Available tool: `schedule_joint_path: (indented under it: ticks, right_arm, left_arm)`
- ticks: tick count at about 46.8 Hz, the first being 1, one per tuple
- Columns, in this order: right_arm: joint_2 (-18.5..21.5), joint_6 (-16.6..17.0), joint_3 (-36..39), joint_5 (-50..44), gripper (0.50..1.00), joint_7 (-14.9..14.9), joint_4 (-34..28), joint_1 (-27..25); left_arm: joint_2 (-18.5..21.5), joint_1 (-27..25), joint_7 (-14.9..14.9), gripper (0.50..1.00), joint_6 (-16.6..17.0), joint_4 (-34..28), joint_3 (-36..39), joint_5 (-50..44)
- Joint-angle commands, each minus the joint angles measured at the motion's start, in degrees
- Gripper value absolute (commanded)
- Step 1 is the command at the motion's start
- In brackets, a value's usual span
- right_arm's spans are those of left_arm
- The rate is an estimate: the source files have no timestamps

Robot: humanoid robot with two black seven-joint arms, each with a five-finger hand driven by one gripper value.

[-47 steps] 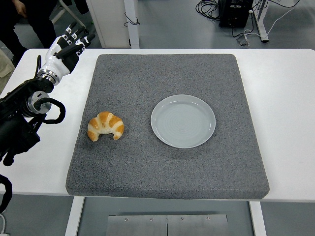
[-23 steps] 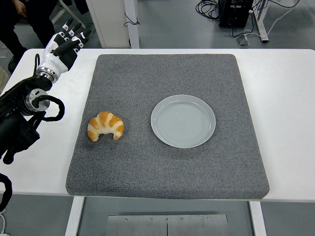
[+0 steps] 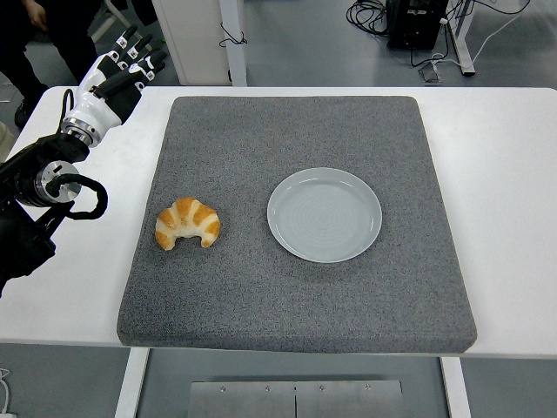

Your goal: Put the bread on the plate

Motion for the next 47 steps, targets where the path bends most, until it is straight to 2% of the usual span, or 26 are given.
schedule_joint_path:
  ticks: [1, 13, 17, 29, 38, 47]
  right_arm:
    - [0.0, -0.01, 0.0, 0.0, 1.0, 0.01, -0.01, -0.01]
    - [0.0, -0.01, 0.0, 0.0, 1.0, 0.01, -0.01, -0.01]
    - [0.0, 0.07, 0.0, 0.0, 1.0, 0.01, -0.01, -0.01]
    - [0.0, -0.01, 0.0, 0.0, 1.0, 0.01, -0.01, -0.01]
    - [0.0, -0.01, 0.0, -0.08, 1.0, 0.01, -0.01, -0.01]
    - [0.0, -0.01, 0.0, 0.0, 1.0, 0.01, -0.01, -0.01]
  left_arm:
    - [1.3, 0.95, -0.07, 0.98, 1.98, -3.6, 0.07, 0.6]
    - [7.19, 2.89, -0.33, 0.98, 3.39, -15.12, 2.0, 1.04]
    - [8.59, 3.15, -0.33, 0.98, 5.06, -17.93, 2.62, 1.04]
    - [13.6, 3.24, -0.25, 0.98, 7.87, -25.05, 4.2, 1.22]
    - [16.42, 3.15, -0.16, 0.98, 11.3, -29.97, 6.74, 1.4]
    - [18.09, 2.8, -0.16, 0.98, 13.76, -32.35, 7.28, 8.85]
